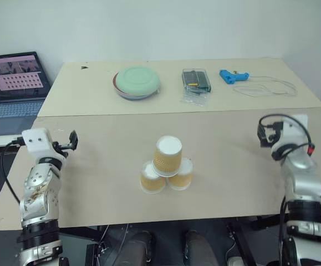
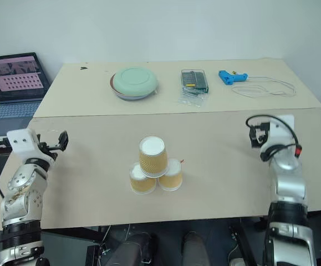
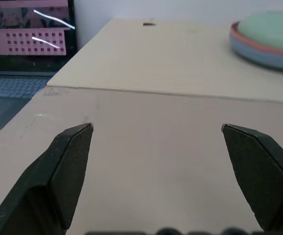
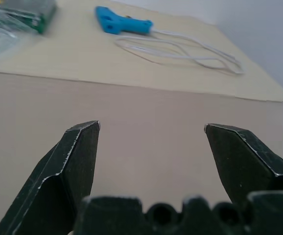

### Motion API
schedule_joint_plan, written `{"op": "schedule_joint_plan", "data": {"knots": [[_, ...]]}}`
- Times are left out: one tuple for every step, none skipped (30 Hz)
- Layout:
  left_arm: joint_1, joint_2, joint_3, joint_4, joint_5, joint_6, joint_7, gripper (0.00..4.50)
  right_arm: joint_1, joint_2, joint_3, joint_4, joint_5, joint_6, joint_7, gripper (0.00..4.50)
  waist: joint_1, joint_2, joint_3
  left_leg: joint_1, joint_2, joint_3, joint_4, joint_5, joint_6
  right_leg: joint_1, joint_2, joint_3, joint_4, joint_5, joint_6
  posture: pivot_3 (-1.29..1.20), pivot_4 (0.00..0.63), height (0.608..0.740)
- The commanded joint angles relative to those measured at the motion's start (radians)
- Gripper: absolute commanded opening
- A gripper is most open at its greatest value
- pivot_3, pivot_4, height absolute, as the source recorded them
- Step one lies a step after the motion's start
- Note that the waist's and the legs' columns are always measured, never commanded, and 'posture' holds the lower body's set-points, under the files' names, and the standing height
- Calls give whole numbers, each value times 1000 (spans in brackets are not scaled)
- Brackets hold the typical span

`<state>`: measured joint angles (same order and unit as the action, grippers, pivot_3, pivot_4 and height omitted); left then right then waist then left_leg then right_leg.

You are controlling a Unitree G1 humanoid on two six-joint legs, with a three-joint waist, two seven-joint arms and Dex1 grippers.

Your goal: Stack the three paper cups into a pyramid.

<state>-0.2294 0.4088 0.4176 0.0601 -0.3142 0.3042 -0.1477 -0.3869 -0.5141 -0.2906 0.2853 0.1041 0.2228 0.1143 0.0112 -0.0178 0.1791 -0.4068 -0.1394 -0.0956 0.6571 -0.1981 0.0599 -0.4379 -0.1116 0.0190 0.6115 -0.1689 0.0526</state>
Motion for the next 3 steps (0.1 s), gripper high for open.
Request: {"op": "schedule_joint_plan", "data": {"knots": [[-7, 23, 6, -5, -13, -45, -59, 4500, -11, 11, -27, -19, -23, -63, -63, 4039, -4, 0, 0, 0, 0, 0, 0, 0, 0, 0, 0, 0, 0, 0, 0, 0, 150, 738], [-7, 22, 8, 0, -17, -46, -67, 4500, -10, 16, -22, -16, -26, -70, -64, 4039, -7, 0, 0, 0, 0, 0, 0, 0, 0, 0, 0, 0, 0, 0, 0, 0, 150, 738], [-7, 25, 12, 4, -15, -49, -71, 4500, -6, 19, -12, -16, -38, -80, -70, 4039, -7, 0, 0, 1, 0, 0, 0, 0, 0, 1, 0, 1, 0, 0, 0, 0, 150, 738]]}}
